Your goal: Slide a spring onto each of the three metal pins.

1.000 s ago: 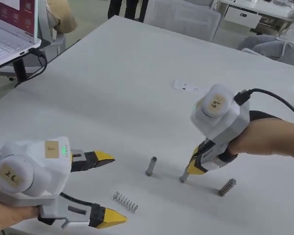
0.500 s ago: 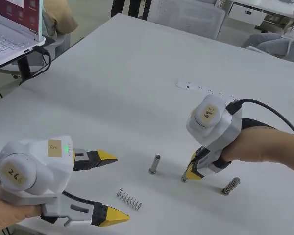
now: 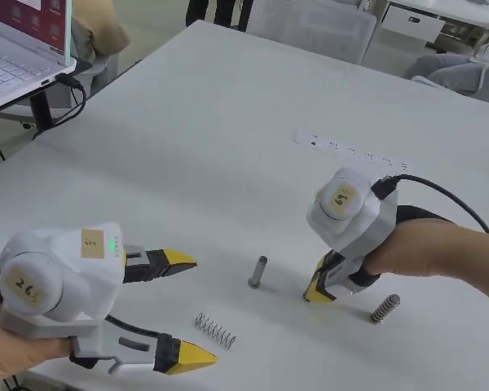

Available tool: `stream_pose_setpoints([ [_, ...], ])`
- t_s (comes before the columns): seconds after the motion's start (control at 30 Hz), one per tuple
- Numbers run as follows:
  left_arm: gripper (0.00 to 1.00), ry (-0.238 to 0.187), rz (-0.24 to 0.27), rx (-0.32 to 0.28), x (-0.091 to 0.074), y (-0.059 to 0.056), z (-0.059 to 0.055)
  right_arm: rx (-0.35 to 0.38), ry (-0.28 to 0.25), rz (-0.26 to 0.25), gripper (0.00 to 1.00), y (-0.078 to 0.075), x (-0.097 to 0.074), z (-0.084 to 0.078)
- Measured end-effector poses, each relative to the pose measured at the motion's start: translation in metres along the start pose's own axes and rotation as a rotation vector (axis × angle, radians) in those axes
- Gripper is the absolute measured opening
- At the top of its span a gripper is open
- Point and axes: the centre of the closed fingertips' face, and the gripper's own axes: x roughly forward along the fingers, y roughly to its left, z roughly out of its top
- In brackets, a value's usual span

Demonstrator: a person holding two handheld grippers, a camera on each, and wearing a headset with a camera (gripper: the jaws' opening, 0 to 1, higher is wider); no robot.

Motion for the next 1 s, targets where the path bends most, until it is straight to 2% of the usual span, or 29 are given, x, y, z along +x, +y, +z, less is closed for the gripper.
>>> stream_pose_setpoints([
  [0.37, 0.62, 0.004, -0.002, 0.001, 0.000, -0.001, -0.001, 0.023, -0.008, -0.005, 0.13, -0.001, -0.001, -0.007],
  [0.7, 0.63, 0.003, -0.008, 0.005, 0.001, -0.002, 0.001, 0.054, -0.023, -0.013, 0.15, 0.001, -0.008, -0.016],
  [1.0, 0.63, 0.004, -0.009, 0.005, 0.001, -0.003, 0.001, 0.076, -0.039, -0.017, 0.15, 0.013, -0.017, -0.023],
])
